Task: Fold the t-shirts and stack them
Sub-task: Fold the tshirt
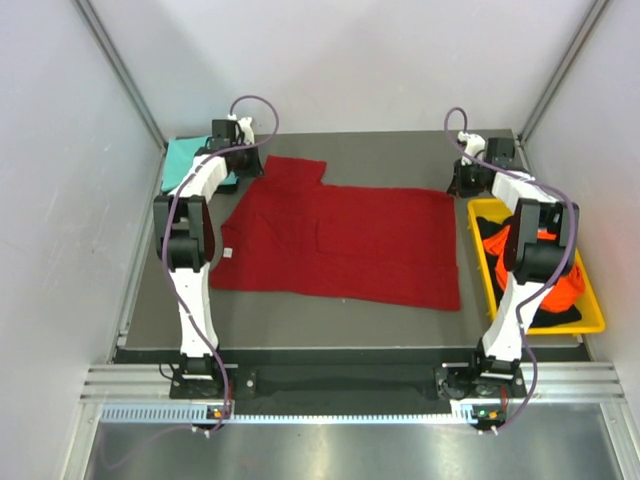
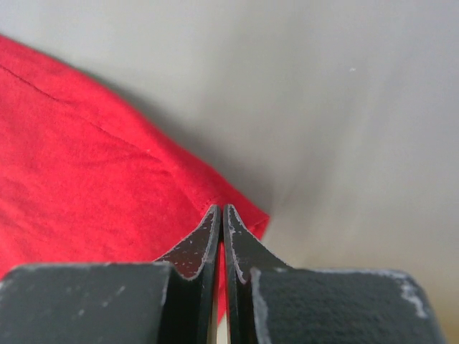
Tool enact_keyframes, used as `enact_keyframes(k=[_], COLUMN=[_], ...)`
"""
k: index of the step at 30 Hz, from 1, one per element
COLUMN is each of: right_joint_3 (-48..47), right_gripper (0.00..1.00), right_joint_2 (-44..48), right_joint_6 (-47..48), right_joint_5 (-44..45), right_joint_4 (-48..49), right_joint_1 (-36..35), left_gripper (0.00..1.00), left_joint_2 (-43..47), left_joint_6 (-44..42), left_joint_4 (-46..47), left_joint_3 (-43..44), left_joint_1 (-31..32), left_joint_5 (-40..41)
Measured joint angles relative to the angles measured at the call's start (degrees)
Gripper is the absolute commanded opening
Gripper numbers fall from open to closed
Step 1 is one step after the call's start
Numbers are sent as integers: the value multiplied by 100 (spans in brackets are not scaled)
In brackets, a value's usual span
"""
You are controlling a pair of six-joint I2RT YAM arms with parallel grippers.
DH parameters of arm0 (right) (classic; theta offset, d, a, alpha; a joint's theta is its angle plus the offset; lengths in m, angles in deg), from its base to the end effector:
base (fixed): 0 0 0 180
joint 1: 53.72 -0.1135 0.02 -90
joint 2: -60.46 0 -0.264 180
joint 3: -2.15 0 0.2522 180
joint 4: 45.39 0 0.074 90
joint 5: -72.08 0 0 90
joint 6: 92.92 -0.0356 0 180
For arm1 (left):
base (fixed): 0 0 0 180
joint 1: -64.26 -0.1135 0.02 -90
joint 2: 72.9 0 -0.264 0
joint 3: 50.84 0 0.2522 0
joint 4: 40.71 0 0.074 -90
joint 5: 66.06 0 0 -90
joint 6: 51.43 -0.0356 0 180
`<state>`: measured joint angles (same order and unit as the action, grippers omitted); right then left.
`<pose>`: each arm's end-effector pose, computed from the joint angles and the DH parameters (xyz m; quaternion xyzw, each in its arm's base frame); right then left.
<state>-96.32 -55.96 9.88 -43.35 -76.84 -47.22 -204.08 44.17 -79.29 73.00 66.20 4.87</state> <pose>0.4453 -0.0354 0.1916 -0.1265 0.9093 0.1468 0.3682 0.5182 -0.0292 0.2026 0.0329 0.9156 -0.1775 0.3592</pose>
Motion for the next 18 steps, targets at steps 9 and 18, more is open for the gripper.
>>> enact_keyframes(k=[9,18], right_joint_3=[743,1663], right_gripper=[0,0], right_joint_2=[557,1353], right_joint_6=[-304,-492], right_joint_5=[160,229], right_joint_4=[743,1128], right_joint_1=[72,81], left_gripper=[0,0], left_joint_2=[619,1386], left_joint_6=[50,72], left_joint_4=[509,691], left_joint_3=[-557,-1690], left_joint_1=[0,0], left_joint_5=[94,236])
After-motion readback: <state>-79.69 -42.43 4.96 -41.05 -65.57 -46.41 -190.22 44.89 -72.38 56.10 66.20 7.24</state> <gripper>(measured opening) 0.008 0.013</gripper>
